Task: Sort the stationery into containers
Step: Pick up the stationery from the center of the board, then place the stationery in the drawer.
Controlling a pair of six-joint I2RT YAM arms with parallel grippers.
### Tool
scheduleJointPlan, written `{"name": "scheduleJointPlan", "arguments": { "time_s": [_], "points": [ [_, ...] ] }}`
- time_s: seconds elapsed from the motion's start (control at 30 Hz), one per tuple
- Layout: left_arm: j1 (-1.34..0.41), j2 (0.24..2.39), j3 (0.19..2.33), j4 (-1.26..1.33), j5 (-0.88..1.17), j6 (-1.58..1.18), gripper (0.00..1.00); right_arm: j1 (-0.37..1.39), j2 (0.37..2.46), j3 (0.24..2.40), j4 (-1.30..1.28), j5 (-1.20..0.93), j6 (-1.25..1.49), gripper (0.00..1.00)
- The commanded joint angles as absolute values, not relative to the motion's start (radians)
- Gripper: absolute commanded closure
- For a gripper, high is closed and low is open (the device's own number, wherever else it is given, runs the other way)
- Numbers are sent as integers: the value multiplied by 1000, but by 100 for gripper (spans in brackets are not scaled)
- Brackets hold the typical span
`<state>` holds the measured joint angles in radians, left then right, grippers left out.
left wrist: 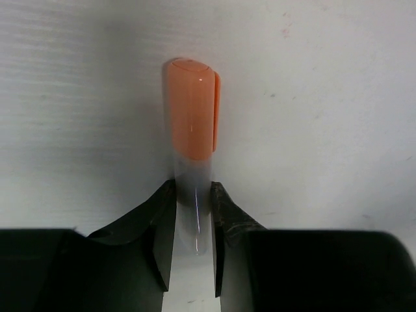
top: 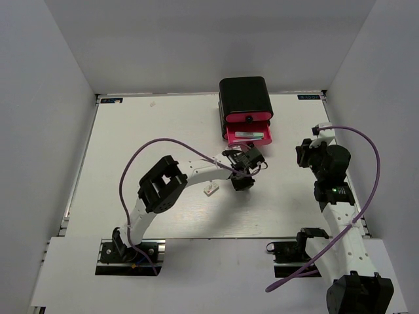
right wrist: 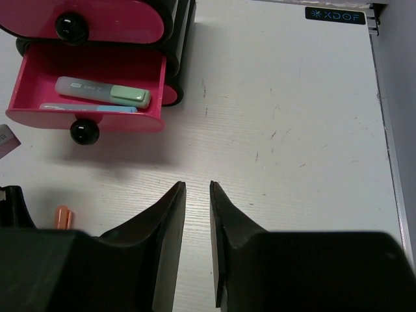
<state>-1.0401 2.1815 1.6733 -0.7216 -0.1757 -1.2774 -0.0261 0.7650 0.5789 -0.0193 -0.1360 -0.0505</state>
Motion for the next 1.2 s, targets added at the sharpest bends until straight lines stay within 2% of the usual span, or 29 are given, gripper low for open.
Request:
{"name": "scheduleJointPlan", "arguments": {
  "time_s": [0.0,0.03,0.13,0.33,0.4,0.6,0.67,0.87,1.17],
  "points": [
    [-1058,2073,1606,-743,-181,-1155,89,-34,750,580,25,-153,-38,73],
    [-1069,2047,1571,-724,-172,-1117,95,-34,749,577,25,-156,-41,73],
    [-1069,1909,1467,-565,-112,-930,100,-35,750,577,25,-170,-44,73],
    [-1045,1662,1284,-315,43,-464,99,-34,753,575,25,-179,-48,73],
    [-1035,1632,1322,-291,87,-267,96,-35,750,574,26,-179,-48,73],
    [-1005,1796,1665,-564,54,101,97,-35,756,571,26,-195,-49,73],
    [-994,1850,1709,-574,54,210,99,-35,753,571,25,-195,-48,73],
    [-937,1919,1763,-465,34,394,100,-38,756,569,25,-207,-48,73],
    [-885,2045,1893,-348,-34,425,100,-37,764,569,28,-215,-44,73]
  ]
}}
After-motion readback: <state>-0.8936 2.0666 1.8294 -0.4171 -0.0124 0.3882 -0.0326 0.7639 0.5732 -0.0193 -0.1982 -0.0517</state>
